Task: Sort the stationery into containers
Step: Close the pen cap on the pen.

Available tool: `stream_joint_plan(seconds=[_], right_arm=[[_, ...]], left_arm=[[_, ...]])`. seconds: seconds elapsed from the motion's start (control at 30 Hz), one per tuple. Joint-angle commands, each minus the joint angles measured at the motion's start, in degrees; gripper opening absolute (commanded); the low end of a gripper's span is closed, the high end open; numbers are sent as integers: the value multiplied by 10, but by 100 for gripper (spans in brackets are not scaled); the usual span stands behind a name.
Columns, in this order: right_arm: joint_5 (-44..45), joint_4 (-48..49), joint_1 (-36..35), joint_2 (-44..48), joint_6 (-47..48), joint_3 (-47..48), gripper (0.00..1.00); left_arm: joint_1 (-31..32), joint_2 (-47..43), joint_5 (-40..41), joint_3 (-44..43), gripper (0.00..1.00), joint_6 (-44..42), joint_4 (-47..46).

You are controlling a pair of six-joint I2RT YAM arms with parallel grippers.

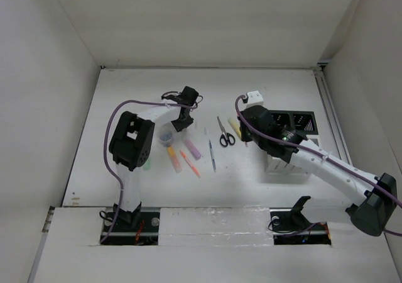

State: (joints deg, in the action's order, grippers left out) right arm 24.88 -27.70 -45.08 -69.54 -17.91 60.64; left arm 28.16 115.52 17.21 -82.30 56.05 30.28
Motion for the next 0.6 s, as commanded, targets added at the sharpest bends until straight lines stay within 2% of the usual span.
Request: stream_joint_plan(seconds=[0.0, 0.57], right_arm=[[6, 25, -4, 12, 2, -7, 0], [6, 25, -4, 27, 2, -12, 0]], left_arm=[[1, 38, 1, -2, 26, 7, 33], [7, 71, -4, 10, 25, 13, 33]])
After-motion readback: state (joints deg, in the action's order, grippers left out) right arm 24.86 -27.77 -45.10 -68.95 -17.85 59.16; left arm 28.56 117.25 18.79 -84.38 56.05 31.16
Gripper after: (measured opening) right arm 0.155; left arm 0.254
